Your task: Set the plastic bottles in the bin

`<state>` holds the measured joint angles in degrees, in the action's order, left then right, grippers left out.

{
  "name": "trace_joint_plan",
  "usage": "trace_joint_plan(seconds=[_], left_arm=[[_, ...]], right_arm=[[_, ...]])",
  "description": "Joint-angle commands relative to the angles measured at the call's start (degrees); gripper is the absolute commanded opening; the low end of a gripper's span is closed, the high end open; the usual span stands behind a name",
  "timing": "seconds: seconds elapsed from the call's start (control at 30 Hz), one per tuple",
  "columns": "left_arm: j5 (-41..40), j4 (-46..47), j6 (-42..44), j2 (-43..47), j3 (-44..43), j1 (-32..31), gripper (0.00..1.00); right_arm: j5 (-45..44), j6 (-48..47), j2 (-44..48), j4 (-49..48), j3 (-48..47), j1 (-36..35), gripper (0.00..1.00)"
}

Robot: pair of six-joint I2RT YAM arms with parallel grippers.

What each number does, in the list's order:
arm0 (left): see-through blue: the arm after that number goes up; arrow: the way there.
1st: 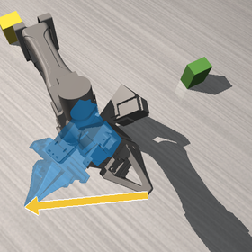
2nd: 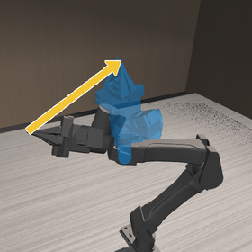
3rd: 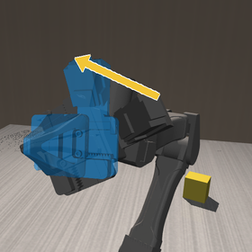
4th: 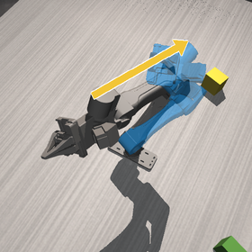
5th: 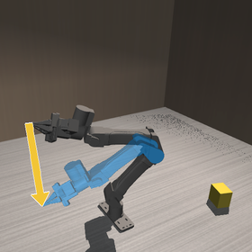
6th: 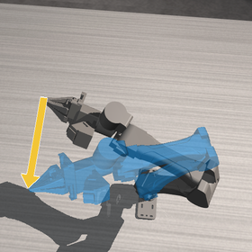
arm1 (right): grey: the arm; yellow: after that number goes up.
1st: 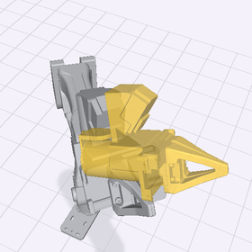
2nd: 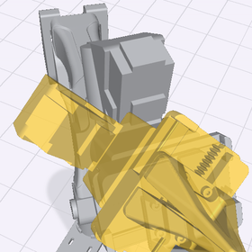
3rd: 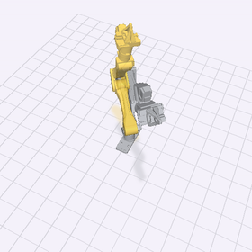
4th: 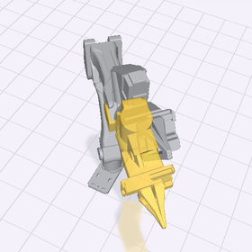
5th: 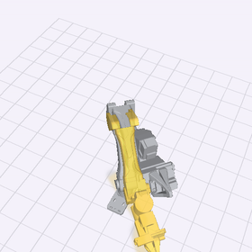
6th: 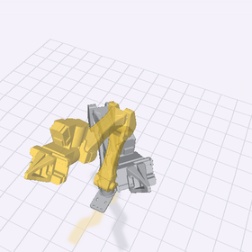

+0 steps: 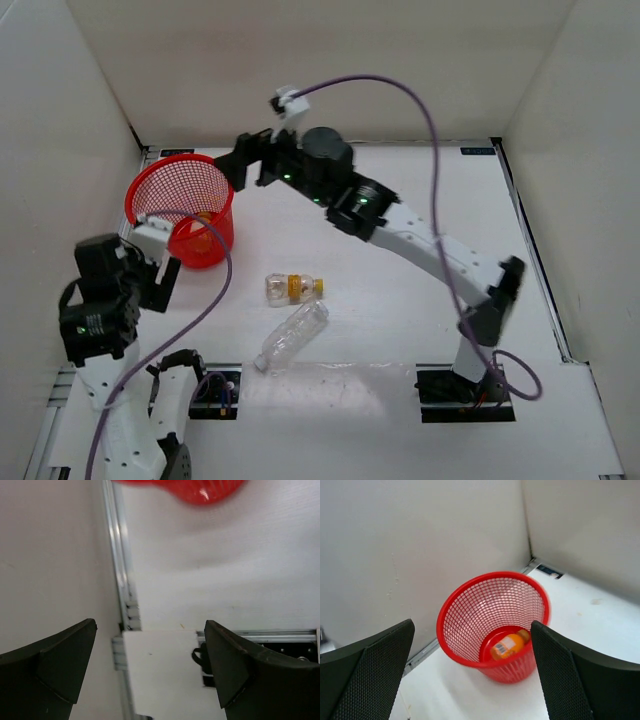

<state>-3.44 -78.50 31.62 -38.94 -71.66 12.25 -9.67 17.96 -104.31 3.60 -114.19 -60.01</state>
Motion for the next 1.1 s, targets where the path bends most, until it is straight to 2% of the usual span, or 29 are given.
trace_joint_plan(seconds=[0.0, 0.13, 0.2, 0.27, 0.33, 0.47, 0.57, 0.6, 0.67, 0.7, 0.73, 0.77, 0.8, 0.83, 0.93, 0.97, 1.07], left_arm=[[5.98, -2.96, 8.19, -10.93, -15.93, -0.21, 1.0], [13.0, -3.5, 7.5, -24.32, -34.66, -0.21, 1.0], [21.52, -3.5, 7.5, -28.71, -41.07, -0.21, 1.0], [29.93, -3.5, 7.5, -30.49, -42.94, -0.21, 1.0], [32.7, -3.5, 7.5, -33.2, -44.88, -0.21, 1.0], [30.35, -3.5, 6.97, -39.18, -48.12, -0.21, 1.0], [23.94, -2.19, 4.78, -46.38, -56.81, -0.21, 1.0], [18.61, -2.18, 4.25, -48.4, -59.8, -1.25, 1.0], [10.34, -1.14, 4.24, -52.79, -64.21, -8.97, 1.0], [2.82, -0.17, 4.24, -53.43, -64.22, -12.57, 1.0], [-0.04, 1.06, 4.24, -53.43, -62.65, -19.39, 1.0], [-2.16, 2.37, 4.24, -53.43, -59.25, -22.76, 1.0], [-3.14, 4.47, 4.24, -53.43, -57.3, -25.76, 1.0], [-3.67, 5.37, 4.24, -52.74, -55.28, -31.44, 1.0], [-5.77, 6.52, 4.59, -51.42, -46.4, -40.7, 1.0], [-6.4, 6.52, 6.07, -50.89, -40.29, -46.56, 1.0], [-7.54, 7.82, 9.85, -46.42, -28.32, -55.11, 1.0]], right_arm=[[-0.27, -4.25, 12.95, 1.22, 8.96, 4.26, 1.0], [2.37, -0.21, 23.17, 8.52, 22.4, 10.69, 1.0], [2.38, 1.12, 29.32, 9.14, 31.43, 14.21, 1.0], [2.38, 1.82, 34.76, 9.93, 37.0, 16.93, 1.0], [2.38, 3.13, 37.68, 12.38, 43.22, 18.52, 1.0], [1.67, 6.65, 42.26, 15.56, 50.1, 23.08, 1.0], [2.38, 7.97, 43.05, 17.14, 51.61, 24.32, 1.0], [2.9, 8.58, 43.05, 17.76, 51.61, 24.32, 1.0], [2.9, 9.11, 42.27, 17.76, 51.61, 24.85, 1.0], [2.9, 9.11, 41.39, 17.76, 51.09, 24.85, 1.0], [2.9, 9.64, 40.34, 18.28, 50.39, 24.85, 1.0], [3.43, 9.64, 39.72, 18.29, 49.86, 24.85, 1.0], [3.43, 9.64, 39.1, 19.51, 49.16, 24.85, 1.0], [3.43, 9.64, 37.97, 20.04, 48.54, 24.85, 1.0], [3.43, 9.64, 36.82, 22.15, 46.7, 24.85, 1.0], [3.43, 8.86, 36.81, 22.16, 46.69, 24.85, 1.0], [2.03, 7.63, 37.52, 24.52, 47.74, 24.32, 1.0]])
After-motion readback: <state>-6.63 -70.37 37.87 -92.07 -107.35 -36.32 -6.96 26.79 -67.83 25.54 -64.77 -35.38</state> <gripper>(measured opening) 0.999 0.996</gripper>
